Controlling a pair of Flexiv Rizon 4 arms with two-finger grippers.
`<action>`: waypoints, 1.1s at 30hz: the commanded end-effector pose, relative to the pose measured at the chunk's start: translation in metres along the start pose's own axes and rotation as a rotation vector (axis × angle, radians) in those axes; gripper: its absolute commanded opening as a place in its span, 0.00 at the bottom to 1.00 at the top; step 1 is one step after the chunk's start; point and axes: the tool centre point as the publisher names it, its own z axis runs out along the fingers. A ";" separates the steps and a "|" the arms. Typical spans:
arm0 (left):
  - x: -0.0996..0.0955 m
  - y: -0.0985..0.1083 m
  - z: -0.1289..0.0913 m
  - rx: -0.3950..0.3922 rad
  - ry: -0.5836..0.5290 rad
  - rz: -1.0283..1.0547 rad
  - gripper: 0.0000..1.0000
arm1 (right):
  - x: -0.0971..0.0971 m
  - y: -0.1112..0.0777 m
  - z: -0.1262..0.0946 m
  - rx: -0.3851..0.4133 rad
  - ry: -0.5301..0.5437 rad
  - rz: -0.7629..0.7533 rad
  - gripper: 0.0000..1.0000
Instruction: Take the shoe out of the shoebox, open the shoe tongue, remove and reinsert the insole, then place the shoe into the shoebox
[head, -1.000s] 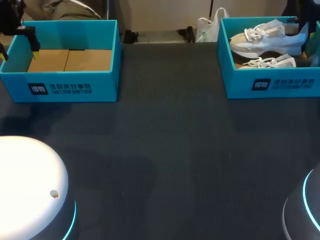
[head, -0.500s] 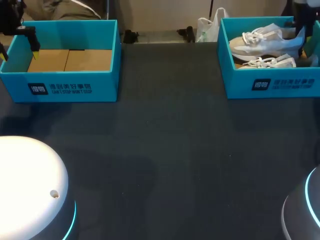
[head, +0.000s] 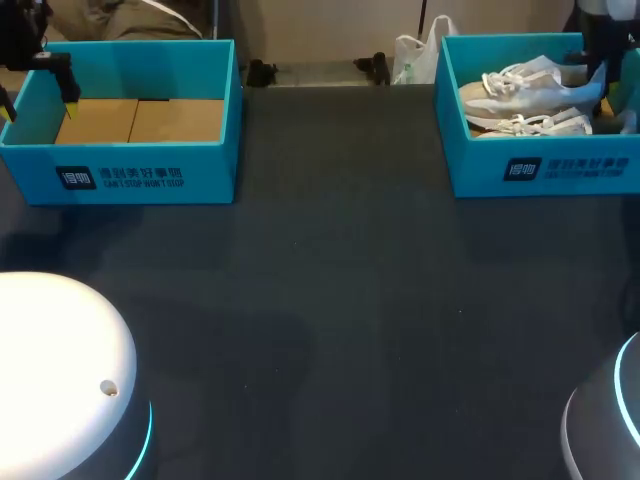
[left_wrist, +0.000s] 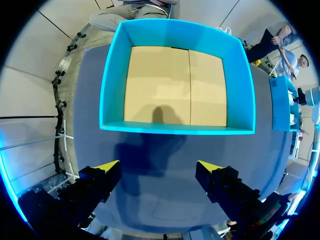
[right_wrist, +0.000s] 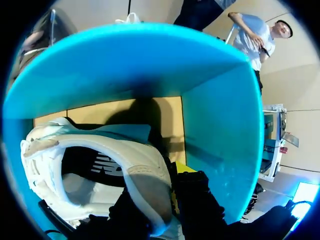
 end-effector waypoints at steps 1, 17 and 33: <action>0.000 0.001 0.000 0.001 -0.001 0.000 1.00 | -0.002 0.012 0.010 0.024 0.006 -0.004 0.00; 0.000 0.001 0.000 0.001 -0.001 0.000 1.00 | -0.009 0.007 -0.009 0.017 0.039 0.012 1.00; 0.000 0.001 0.000 0.001 -0.001 0.000 1.00 | -0.006 -0.062 -0.109 -0.036 0.144 0.063 1.00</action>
